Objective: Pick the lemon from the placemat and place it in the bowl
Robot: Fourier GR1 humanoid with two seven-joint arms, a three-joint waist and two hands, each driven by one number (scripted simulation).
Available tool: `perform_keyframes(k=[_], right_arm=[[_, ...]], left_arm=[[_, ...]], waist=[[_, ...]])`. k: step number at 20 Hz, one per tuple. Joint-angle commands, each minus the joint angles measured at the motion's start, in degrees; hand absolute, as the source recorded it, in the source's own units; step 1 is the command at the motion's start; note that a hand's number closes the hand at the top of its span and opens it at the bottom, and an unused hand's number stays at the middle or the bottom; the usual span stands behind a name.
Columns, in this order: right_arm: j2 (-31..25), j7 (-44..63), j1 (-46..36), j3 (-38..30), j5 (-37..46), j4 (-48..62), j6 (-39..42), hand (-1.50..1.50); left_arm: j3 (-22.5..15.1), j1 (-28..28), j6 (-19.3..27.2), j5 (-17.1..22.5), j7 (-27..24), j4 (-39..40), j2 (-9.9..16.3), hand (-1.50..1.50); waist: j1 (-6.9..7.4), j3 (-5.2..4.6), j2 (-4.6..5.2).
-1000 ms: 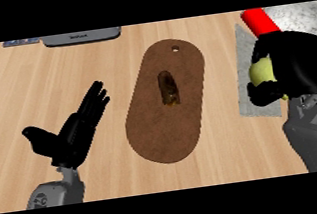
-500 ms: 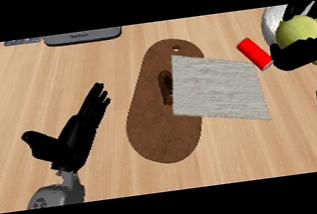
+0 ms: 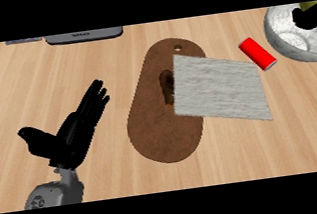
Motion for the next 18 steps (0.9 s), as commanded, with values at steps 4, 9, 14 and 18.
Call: perform_keyframes(k=[4,9,14,18], right_arm=[[-4.7,-14.7,-2.9,-4.6,0.5,22.9,-15.7,1.5],[-10.3,-19.7,-9.9,-4.9,4.5,39.9,-20.6,1.5],[-11.3,-21.5,-9.6,-4.8,8.0,52.2,-27.1,1.5],[-12.1,-17.0,-11.4,-8.2,6.3,60.1,-24.2,1.5]], left_arm=[[-2.2,2.6,0.0,-1.8,-1.7,-1.4,-1.0,0.0],[-1.5,-1.4,-0.2,-1.8,-2.5,3.2,-1.5,0.0],[-2.5,0.0,-0.9,-0.9,-0.9,0.3,-1.7,0.0],[-1.2,-2.4,-1.8,-0.2,-1.2,2.2,-0.6,0.0]], waist=[[0.77,0.02,0.25],[1.76,0.04,0.84],[2.97,0.11,1.2],[3.75,0.18,1.83]])
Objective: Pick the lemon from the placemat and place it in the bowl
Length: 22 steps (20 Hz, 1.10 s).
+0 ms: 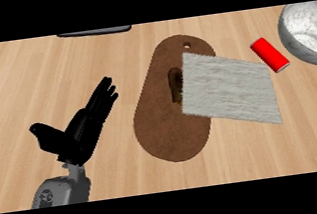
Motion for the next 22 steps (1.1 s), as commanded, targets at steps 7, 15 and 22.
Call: perform_keyframes(k=[7,15,22], right_arm=[[-1.1,-8.0,-2.4,-9.4,-7.8,11.8,-5.5,-1.5],[1.9,-26.6,-1.8,-25.8,-26.5,5.2,-14.0,-1.5],[4.7,-40.0,2.7,-30.8,-38.1,-3.6,-3.8,-1.5]], left_arm=[[-2.5,-1.2,1.8,-1.4,-1.2,1.0,-1.0,0.0],[1.0,0.8,0.4,-0.1,-2.3,1.4,0.2,0.0],[0.3,4.9,1.4,-0.3,0.8,-3.1,0.6,0.0]], waist=[[0.51,0.22,0.41],[-1.61,0.35,-0.48],[-4.57,-0.13,-2.34]])
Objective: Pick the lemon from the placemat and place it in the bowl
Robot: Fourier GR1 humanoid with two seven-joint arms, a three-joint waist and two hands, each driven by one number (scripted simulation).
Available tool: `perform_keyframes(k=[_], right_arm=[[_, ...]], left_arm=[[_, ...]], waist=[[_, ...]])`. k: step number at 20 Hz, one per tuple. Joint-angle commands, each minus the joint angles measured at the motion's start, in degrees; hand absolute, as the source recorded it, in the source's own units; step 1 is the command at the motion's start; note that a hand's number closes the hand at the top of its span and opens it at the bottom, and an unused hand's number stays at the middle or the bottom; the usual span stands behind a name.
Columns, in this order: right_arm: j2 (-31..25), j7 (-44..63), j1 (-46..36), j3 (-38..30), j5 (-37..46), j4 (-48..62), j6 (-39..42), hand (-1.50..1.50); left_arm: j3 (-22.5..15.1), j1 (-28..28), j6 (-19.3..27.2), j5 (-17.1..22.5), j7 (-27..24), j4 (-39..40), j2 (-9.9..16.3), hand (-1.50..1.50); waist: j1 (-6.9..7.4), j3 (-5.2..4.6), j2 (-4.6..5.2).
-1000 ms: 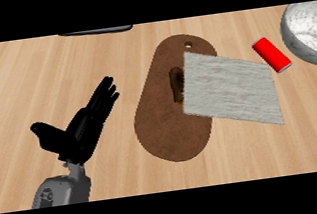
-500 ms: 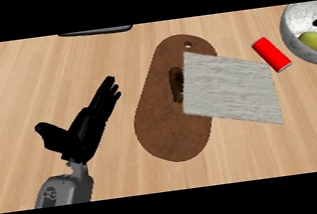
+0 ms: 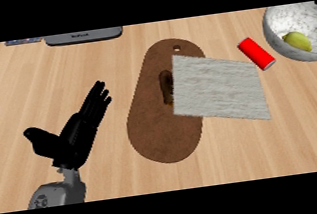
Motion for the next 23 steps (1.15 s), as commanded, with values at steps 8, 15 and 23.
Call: perform_keyframes(k=[8,15,23], right_arm=[[11.6,-11.2,18.4,-2.7,-13.4,-24.7,14.1,-1.5],[20.3,-14.1,35.2,-0.3,-14.8,-40.8,21.3,1.5],[32.2,-23.7,63.4,4.1,-16.1,-52.1,29.9,1.5]], left_arm=[[2.7,2.9,1.2,0.2,-0.8,-0.4,1.1,0.0],[3.6,6.3,1.9,0.2,-0.6,-1.2,1.4,0.0],[4.3,4.7,1.6,1.4,0.2,-2.5,1.7,0.0]], waist=[[-4.93,-0.38,-1.86],[-7.57,-0.59,-2.67],[-7.55,-0.44,-1.63]])
